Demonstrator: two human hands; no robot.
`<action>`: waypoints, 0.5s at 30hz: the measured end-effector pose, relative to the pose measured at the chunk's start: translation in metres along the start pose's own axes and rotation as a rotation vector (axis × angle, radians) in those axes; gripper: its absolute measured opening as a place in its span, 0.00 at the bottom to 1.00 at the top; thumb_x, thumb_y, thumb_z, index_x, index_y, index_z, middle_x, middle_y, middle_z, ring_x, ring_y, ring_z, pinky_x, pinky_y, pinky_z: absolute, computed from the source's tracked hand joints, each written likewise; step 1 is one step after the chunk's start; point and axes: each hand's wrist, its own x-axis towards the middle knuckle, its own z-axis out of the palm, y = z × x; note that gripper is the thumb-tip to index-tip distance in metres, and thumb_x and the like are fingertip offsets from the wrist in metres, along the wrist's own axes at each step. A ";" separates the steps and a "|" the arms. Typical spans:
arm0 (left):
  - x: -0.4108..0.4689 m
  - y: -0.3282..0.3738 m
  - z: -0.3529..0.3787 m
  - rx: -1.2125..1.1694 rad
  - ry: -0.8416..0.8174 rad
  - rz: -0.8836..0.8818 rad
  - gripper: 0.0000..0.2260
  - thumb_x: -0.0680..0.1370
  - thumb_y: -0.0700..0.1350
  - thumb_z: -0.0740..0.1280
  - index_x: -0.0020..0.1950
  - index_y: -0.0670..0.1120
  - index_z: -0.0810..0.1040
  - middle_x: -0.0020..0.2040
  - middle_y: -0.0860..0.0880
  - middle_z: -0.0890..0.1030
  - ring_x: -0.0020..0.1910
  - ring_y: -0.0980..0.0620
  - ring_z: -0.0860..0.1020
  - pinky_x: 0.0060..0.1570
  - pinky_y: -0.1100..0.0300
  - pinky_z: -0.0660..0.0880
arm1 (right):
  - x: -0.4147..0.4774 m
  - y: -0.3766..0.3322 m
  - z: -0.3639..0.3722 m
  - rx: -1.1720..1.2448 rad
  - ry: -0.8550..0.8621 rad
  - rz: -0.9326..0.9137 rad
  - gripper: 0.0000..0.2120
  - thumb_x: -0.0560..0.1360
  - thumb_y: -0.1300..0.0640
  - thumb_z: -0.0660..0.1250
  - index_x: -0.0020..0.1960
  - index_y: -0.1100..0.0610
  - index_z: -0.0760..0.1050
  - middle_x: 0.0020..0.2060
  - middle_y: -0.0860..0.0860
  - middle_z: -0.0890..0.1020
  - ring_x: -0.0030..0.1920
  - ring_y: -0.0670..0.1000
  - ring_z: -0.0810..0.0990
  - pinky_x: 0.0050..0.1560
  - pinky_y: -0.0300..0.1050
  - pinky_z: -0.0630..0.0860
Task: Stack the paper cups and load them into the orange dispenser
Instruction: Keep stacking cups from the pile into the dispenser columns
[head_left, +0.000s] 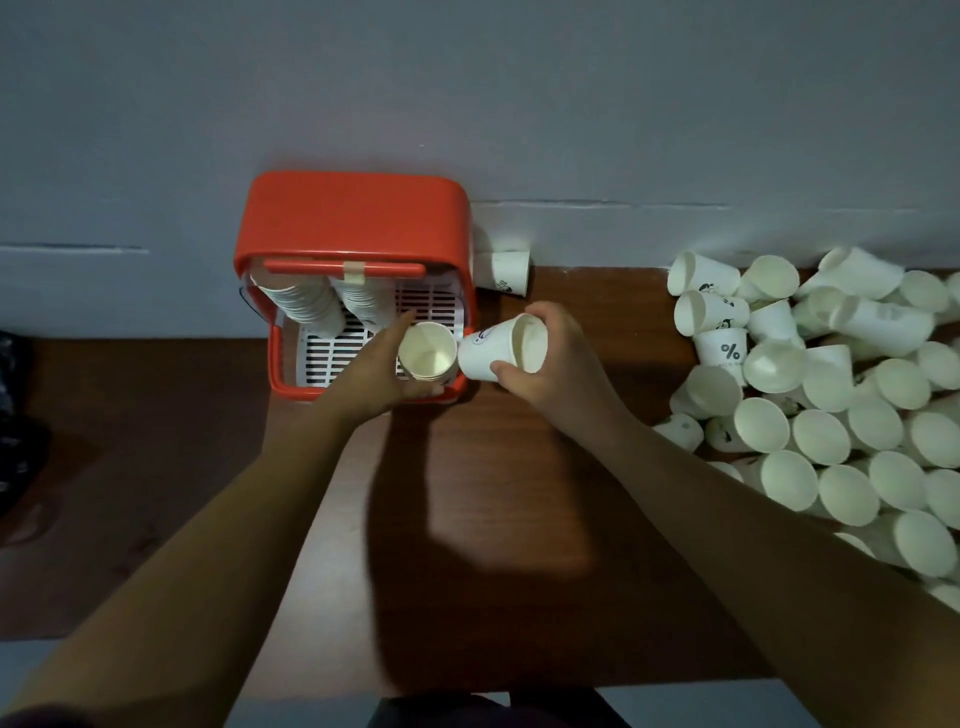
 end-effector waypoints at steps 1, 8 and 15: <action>-0.003 -0.003 -0.002 -0.050 -0.015 -0.010 0.49 0.65 0.60 0.80 0.79 0.53 0.58 0.73 0.51 0.71 0.69 0.50 0.72 0.67 0.47 0.73 | 0.000 -0.004 0.004 0.022 0.006 -0.011 0.32 0.67 0.50 0.77 0.67 0.54 0.68 0.60 0.50 0.73 0.56 0.44 0.72 0.51 0.38 0.75; -0.018 -0.011 -0.012 -0.472 0.060 -0.114 0.23 0.80 0.57 0.63 0.75 0.54 0.70 0.70 0.54 0.76 0.68 0.54 0.75 0.71 0.46 0.69 | 0.003 -0.033 0.043 -0.002 0.000 -0.154 0.34 0.69 0.54 0.75 0.72 0.56 0.65 0.62 0.52 0.70 0.60 0.48 0.71 0.60 0.42 0.72; -0.020 -0.015 -0.012 -0.420 0.035 -0.019 0.25 0.79 0.71 0.52 0.69 0.62 0.75 0.67 0.59 0.78 0.69 0.57 0.74 0.72 0.46 0.67 | 0.014 -0.033 0.088 -0.355 -0.084 -0.259 0.33 0.68 0.55 0.72 0.70 0.59 0.67 0.63 0.56 0.73 0.60 0.59 0.73 0.59 0.56 0.74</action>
